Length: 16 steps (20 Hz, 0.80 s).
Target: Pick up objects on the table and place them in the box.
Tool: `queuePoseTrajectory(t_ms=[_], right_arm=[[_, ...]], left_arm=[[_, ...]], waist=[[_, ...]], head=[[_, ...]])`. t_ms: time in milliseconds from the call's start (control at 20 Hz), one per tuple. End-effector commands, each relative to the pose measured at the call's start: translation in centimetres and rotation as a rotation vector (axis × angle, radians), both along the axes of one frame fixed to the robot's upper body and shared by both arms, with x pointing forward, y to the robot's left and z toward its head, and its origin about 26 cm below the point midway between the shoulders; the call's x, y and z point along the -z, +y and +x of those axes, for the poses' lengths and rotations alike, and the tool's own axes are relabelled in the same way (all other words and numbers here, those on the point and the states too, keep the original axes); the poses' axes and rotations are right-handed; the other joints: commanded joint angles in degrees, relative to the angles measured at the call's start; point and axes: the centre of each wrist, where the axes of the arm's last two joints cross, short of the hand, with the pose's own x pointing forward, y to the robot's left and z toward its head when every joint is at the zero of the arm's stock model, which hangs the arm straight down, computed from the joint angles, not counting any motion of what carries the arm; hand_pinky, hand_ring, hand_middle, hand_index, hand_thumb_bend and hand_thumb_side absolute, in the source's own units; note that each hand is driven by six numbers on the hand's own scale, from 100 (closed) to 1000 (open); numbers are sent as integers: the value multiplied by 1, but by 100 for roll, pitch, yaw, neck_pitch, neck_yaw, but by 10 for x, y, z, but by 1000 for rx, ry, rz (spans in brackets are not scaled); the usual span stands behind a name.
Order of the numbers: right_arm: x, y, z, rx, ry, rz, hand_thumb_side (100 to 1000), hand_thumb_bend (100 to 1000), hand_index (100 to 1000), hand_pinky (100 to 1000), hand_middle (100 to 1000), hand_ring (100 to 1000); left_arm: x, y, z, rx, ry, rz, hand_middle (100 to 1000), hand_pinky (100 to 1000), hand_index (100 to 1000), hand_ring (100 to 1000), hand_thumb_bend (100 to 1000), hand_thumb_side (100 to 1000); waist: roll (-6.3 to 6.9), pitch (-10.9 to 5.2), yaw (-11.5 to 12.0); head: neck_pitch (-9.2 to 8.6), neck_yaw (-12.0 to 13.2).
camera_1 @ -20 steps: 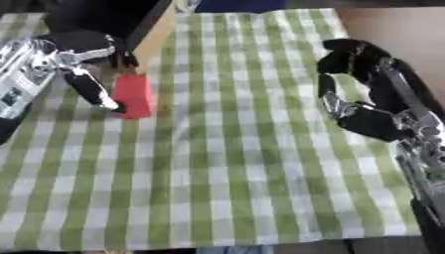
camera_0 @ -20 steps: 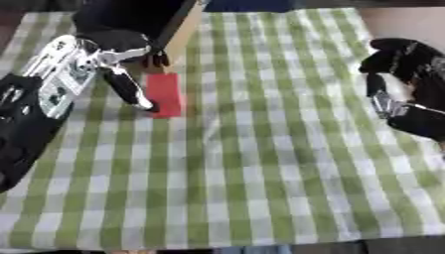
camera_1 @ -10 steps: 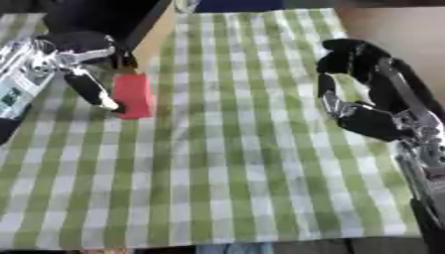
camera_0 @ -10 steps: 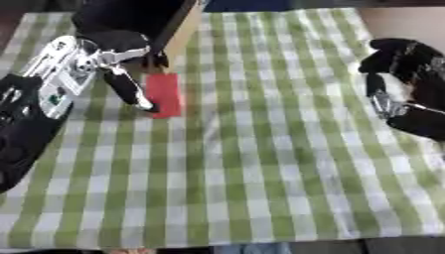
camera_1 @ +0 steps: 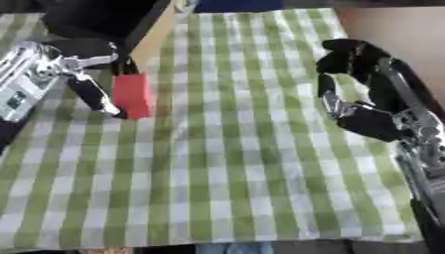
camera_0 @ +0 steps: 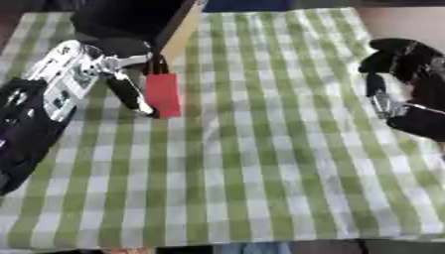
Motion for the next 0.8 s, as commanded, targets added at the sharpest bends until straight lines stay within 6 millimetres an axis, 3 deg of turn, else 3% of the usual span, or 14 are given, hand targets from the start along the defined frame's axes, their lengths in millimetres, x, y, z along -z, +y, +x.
queuePoseTrajectory(t_ms=[50, 200, 250, 450, 800], right_arm=[[-9, -3, -1, 0, -25, -11, 185, 100, 842, 786, 636, 702], [-8, -3, -1, 0, -24, -10, 188, 100, 842, 786, 636, 702], [-8, -3, -1, 0, -24, -10, 190, 100, 841, 786, 636, 702], [-8, -3, -1, 2, -23, -9, 189, 100, 840, 786, 636, 702], [-8, -4, -1, 4, -21, -13, 189, 100, 838, 786, 635, 701]], left_arm=[[-9, 1, 1, -1, -23, 3, 574, 722, 757, 586, 621, 289], [-9, 2, 0, -6, -31, -11, 514, 698, 720, 534, 565, 267], [-11, 2, 0, -10, -39, -22, 477, 683, 685, 502, 502, 241], [-20, 4, -3, -30, -93, -88, 428, 655, 637, 461, 389, 197], [-62, 8, -19, -24, -224, -181, 416, 650, 627, 457, 419, 228]], waist=[[-9, -81, -11], [-10, -80, -10], [-11, -80, -8], [-12, -82, -4], [-1, -97, 0]], head=[[30, -14], [30, -17], [30, -20], [30, -29], [30, -51]])
